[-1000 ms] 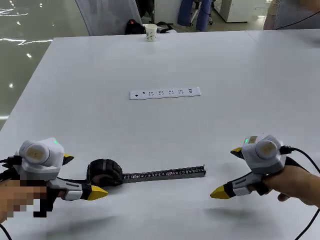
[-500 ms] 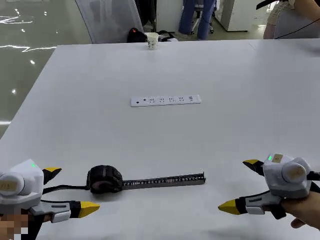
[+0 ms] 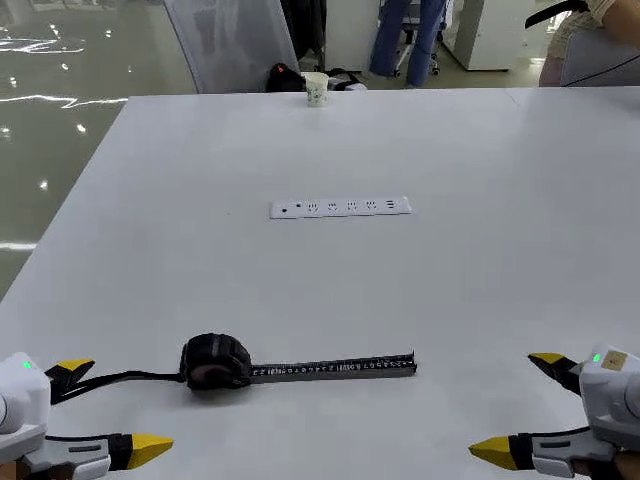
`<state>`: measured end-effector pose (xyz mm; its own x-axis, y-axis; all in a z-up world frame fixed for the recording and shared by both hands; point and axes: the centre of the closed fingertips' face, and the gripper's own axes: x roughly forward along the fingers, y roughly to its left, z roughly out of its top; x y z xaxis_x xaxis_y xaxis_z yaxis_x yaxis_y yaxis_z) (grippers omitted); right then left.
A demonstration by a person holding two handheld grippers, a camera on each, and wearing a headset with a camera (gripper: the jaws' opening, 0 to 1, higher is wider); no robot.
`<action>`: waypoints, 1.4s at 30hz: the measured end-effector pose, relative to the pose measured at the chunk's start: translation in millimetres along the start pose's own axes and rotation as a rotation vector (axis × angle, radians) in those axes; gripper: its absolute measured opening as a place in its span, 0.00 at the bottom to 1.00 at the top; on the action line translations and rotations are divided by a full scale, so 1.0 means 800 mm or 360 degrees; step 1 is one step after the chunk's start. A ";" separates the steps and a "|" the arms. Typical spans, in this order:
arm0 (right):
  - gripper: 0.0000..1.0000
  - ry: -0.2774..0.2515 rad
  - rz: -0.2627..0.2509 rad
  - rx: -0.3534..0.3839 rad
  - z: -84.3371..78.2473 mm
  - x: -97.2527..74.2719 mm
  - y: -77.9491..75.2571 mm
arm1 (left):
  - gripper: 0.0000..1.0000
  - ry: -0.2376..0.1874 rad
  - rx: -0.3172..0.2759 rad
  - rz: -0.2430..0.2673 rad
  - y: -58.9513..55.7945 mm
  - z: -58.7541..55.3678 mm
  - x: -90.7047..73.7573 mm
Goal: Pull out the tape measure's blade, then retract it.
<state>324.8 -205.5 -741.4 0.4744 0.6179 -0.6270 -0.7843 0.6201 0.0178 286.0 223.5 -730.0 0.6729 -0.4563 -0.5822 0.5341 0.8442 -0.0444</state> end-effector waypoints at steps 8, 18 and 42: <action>0.99 0.0000 -0.0022 -0.0037 -0.008 -0.017 -0.001 | 0.99 -0.0011 -0.0031 0.0034 0.002 -0.013 -0.013; 0.99 0.0024 -0.0042 0.0027 -0.024 -0.029 -0.001 | 0.99 -0.0061 -0.0036 0.0054 0.008 -0.002 -0.016; 0.99 0.0038 -0.0070 0.0022 -0.024 -0.039 -0.002 | 0.99 -0.0050 -0.0066 0.0015 0.004 -0.003 -0.013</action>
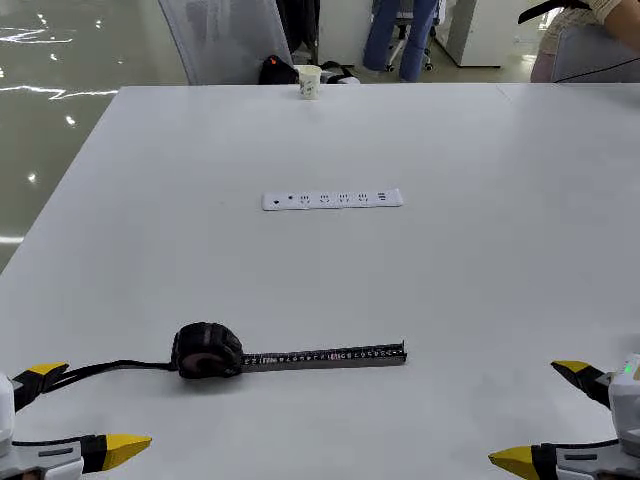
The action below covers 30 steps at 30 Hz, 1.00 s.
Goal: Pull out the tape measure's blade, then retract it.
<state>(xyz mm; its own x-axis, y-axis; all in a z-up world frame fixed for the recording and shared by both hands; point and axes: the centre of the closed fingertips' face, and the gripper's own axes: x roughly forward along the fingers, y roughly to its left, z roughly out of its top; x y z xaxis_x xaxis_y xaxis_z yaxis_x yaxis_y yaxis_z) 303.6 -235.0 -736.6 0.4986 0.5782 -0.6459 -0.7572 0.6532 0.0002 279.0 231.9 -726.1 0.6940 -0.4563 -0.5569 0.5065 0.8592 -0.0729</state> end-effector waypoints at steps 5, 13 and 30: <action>0.99 0.0058 0.0005 -0.0040 -0.007 0.003 -0.002 | 0.99 0.0012 -0.0041 0.0058 0.004 0.000 0.000; 0.99 0.0114 0.0045 -0.0134 0.008 0.014 -0.013 | 0.99 0.0056 -0.0039 0.0072 0.002 0.008 0.011; 0.99 0.0147 0.0152 -0.0294 0.066 0.040 -0.027 | 0.99 0.0079 -0.0118 -0.0009 -0.023 0.028 0.038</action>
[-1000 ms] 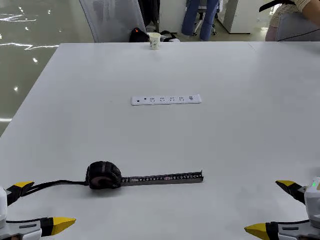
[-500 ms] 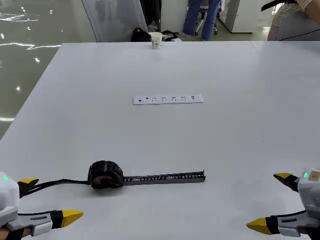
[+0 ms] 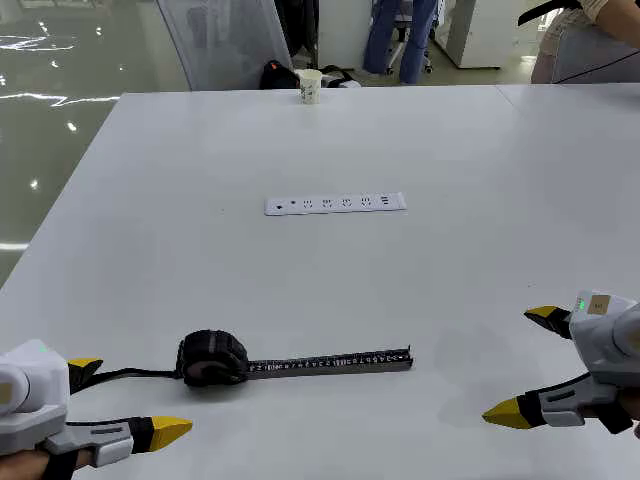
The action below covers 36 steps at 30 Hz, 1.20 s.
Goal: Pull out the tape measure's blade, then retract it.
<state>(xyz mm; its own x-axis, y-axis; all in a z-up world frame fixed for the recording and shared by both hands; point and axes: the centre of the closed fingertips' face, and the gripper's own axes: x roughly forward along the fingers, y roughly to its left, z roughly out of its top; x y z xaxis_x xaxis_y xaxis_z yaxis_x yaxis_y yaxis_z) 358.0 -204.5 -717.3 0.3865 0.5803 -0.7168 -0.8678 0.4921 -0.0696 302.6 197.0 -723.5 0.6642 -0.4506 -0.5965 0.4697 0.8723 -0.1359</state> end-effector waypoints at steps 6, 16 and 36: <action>0.99 0.0049 0.0064 -0.0068 0.005 0.006 0.007 | 0.99 -0.0030 -0.0024 0.0003 -0.009 0.004 0.005; 0.99 0.0094 0.0158 -0.0149 0.016 0.019 0.008 | 0.99 0.0000 0.0142 0.0062 -0.015 -0.002 0.021; 0.99 0.0164 0.0363 -0.0322 0.032 0.061 0.021 | 0.99 -0.0080 -0.0013 0.0074 -0.035 0.025 0.064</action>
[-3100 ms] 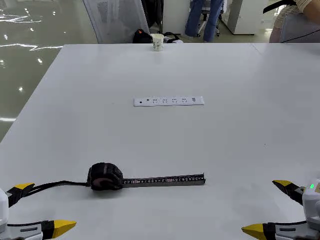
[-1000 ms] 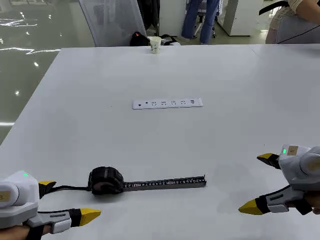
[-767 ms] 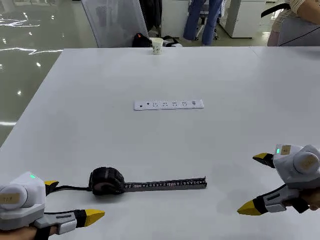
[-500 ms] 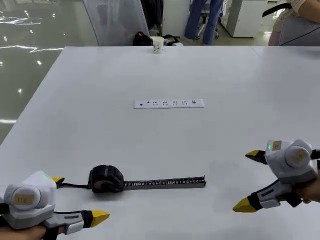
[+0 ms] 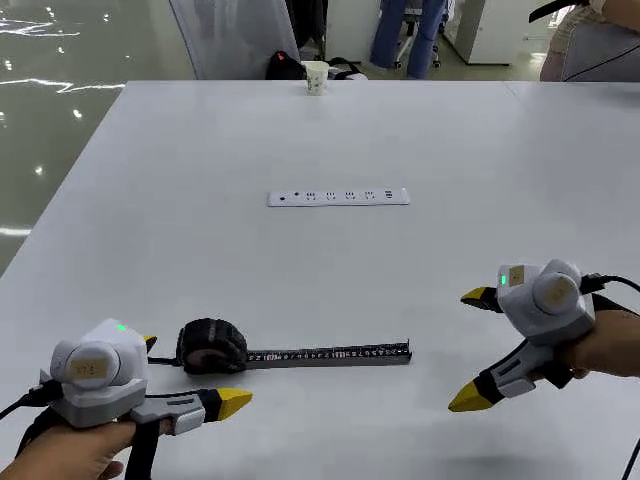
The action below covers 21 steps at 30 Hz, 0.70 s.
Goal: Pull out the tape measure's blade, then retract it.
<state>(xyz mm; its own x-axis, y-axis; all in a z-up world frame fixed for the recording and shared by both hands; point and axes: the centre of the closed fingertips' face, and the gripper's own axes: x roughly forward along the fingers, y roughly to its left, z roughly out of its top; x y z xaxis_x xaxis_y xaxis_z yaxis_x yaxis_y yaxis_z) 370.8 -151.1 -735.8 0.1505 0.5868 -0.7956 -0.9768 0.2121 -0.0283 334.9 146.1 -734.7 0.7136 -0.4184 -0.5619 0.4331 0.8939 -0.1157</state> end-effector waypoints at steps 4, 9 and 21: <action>0.99 0.0029 0.0020 -0.0051 0.003 0.008 -0.004 | 0.99 -0.0008 -0.0004 0.0011 -0.006 0.002 0.007; 0.99 0.0040 0.0055 -0.0078 0.007 0.018 -0.005 | 0.99 -0.0001 0.0014 0.0095 -0.009 -0.001 0.017; 0.99 0.0091 0.0106 -0.0135 0.010 0.040 -0.008 | 0.99 -0.0019 0.0022 0.0216 -0.009 0.007 0.032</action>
<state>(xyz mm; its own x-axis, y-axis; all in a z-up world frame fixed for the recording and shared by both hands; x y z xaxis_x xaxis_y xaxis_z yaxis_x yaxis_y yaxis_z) 383.3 -127.4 -756.4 0.0781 0.5516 -0.8304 -0.9941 0.1058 -0.0232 352.9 128.4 -743.7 0.7726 -0.2955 -0.5620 0.3393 0.9403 -0.0280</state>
